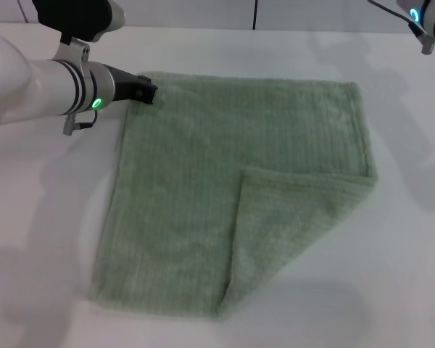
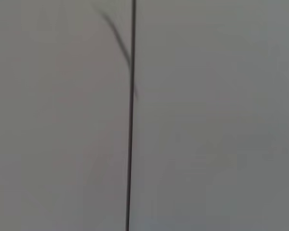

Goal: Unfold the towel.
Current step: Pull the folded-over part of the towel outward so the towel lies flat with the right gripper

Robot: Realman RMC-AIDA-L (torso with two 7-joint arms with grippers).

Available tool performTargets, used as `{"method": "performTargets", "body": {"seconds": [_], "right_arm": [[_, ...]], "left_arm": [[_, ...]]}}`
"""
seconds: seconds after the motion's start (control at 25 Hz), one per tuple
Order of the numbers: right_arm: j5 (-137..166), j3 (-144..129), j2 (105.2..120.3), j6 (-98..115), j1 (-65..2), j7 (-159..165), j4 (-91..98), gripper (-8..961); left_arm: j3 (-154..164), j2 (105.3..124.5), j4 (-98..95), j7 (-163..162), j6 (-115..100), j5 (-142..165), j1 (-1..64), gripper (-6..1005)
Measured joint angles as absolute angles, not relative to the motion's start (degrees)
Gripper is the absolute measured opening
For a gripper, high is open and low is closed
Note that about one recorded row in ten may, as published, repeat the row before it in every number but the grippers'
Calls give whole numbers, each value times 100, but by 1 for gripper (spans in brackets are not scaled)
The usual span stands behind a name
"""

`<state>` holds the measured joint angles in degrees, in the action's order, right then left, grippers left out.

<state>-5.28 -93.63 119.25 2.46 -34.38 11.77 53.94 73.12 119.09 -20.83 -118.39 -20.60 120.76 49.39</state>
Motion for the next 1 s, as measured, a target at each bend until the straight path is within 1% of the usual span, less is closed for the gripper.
{"method": "performTargets", "body": {"seconds": [0.04,0.08,0.2,0.24,0.32,0.44,0.68,0.84,1.0], "right_arm": [[-528,-9367,11918,-391,-3455,1169,5750,653],[-528,-9367,11918,-391,-3455,1169,5750,653],[-552,-9369,11918,-1298,-3471,1064,6275,653],[-664,-9361,11918,-1917,-3477,821,6655,653],[-741,-9347,11917,-2177,-3492,685,6800,653],[-1247,-9214,11897,-3171,-3653,49,7213,653],[-2555,-8685,11884,-4312,-3931,-1197,7288,653],[-3543,-7904,11868,-5509,-4233,-2118,7249,653],[-3786,-7529,11863,-6131,-4416,-2373,7210,652]], "left_arm": [[7312,11909,-2083,-11837,-2061,12076,4939,-2],[7312,11909,-2083,-11837,-2061,12076,4939,-2],[7313,11909,-2083,-11831,-2064,12076,4939,-2],[7313,11909,-2083,-11831,-2064,12076,4939,-2],[7319,11909,-2083,-11831,-2065,12076,4939,-2],[7363,11909,-2083,-11830,-2065,12076,4939,-2],[7372,11909,-2083,-11830,-2063,12076,4939,-2],[7374,11909,-2083,-11830,-2058,12076,4939,-2],[7374,11909,-2083,-11830,-2055,12076,4939,-2]]}}
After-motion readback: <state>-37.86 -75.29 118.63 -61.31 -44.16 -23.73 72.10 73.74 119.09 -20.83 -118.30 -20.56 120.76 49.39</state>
